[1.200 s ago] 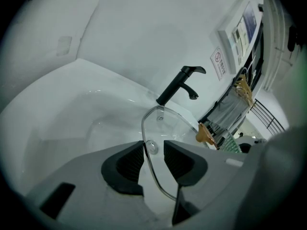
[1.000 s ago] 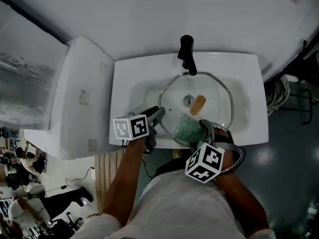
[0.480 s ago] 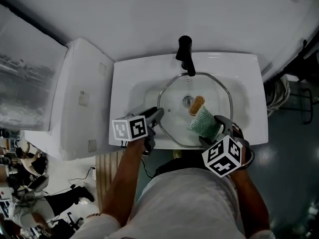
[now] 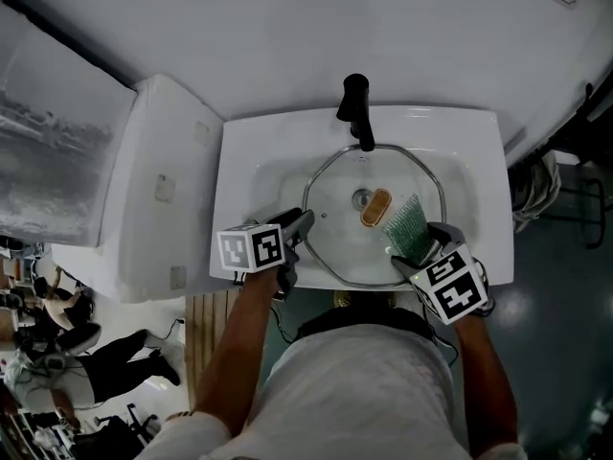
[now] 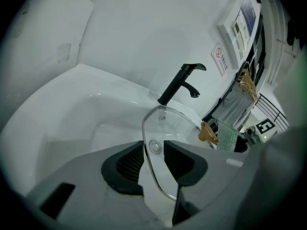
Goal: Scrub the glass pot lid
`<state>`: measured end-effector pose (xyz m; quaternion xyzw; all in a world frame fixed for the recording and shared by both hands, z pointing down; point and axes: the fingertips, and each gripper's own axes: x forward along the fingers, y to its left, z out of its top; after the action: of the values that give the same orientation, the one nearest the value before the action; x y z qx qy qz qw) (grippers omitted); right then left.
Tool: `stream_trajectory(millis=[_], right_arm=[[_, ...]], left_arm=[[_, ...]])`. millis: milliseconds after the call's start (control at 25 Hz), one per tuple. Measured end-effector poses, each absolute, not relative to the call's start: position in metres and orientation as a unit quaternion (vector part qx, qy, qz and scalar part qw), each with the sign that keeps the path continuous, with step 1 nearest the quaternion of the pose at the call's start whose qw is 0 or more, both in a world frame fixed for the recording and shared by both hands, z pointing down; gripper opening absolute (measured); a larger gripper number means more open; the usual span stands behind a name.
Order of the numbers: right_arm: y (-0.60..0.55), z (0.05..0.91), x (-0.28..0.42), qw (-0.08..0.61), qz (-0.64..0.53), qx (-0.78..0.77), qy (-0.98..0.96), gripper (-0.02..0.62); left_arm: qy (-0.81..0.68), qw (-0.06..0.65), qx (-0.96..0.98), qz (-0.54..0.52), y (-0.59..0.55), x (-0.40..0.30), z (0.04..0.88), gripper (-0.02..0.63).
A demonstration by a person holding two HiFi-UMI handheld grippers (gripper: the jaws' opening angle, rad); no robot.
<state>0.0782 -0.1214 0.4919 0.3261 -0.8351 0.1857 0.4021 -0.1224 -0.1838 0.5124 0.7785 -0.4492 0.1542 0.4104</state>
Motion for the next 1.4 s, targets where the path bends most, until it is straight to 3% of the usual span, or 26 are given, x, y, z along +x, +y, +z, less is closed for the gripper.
stream_trajectory(millis=[360, 720, 1400], right_arm=[[-0.127, 0.485, 0.088, 0.370, 0.213, 0.320, -0.846, 0.348], [-0.140, 0.445, 0.087, 0.315, 0.211, 0.310, -0.872, 0.348], [-0.168, 0.323, 0.051, 0.145, 0.095, 0.298, -0.939, 0.348]], left_arm=[[-0.479, 0.376, 0.775, 0.173, -0.182, -0.127, 0.504, 0.143], [-0.497, 0.283, 0.806, 0.155, -0.186, -0.122, 0.445, 0.143], [-0.454, 0.114, 0.882, 0.060, -0.182, -0.061, 0.331, 0.079]])
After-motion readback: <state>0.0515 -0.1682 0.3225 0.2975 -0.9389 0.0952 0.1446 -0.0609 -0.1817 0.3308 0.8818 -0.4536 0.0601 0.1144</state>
